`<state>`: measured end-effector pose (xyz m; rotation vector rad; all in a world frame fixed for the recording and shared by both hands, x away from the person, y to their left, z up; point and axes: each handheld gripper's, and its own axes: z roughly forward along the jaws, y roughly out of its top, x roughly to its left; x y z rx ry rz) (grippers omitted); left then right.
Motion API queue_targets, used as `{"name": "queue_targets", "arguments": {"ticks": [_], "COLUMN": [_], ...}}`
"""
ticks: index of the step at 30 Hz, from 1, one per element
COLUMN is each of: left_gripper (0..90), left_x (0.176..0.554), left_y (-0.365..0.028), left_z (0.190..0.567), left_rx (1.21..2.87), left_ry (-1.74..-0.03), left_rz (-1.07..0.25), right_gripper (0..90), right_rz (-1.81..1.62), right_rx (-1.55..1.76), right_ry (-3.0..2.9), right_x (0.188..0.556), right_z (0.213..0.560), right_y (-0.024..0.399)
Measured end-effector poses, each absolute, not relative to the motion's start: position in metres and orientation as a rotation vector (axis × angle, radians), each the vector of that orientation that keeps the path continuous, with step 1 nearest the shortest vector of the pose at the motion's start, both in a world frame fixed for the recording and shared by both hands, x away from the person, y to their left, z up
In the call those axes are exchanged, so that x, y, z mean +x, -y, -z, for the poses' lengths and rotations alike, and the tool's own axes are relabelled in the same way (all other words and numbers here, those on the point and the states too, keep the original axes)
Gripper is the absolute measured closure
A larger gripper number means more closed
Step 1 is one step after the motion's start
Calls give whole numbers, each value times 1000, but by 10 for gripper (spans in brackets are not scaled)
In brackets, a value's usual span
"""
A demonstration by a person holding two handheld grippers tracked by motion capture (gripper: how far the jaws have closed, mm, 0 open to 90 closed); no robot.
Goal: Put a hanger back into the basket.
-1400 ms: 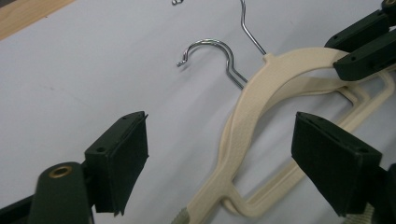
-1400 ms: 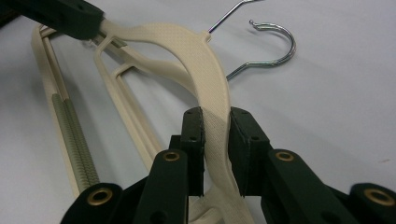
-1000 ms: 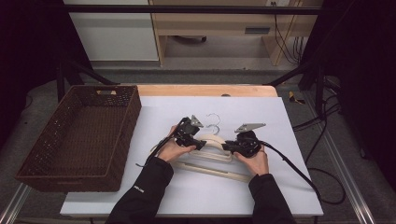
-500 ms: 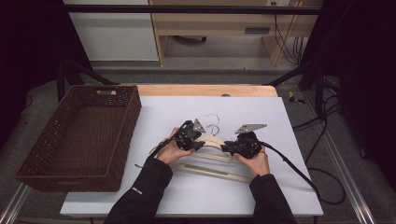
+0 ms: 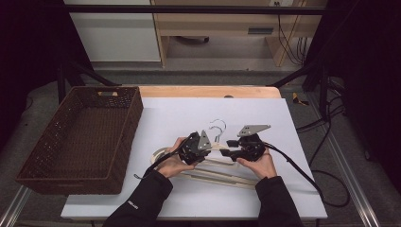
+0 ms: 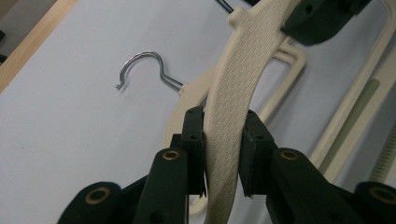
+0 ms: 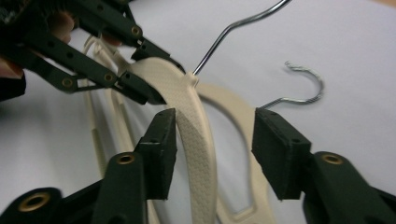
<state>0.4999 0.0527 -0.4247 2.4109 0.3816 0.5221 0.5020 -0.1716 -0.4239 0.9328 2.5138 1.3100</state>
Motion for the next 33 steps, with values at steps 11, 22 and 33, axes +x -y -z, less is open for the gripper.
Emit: {"name": "queue_targets", "arguments": {"ticks": [11,22,33], "left_gripper": [643,358,623], "left_x": [482,451,441], "left_y": [-71,-111,-117], "left_z": [407,370,368], "left_rx": [2339,2183,2221], "left_ry": [-404,-438,-408], "left_rz": [-374,-246,-151], "right_gripper": [796,862,861], "right_rz": [-1371,-1532,-1515], "right_rx": [823,650,491], "right_ry": [-2690,-2811,-2815], "right_x": [495,469,453], "right_z": [415,382,370], "right_y": [171,160,139]}}
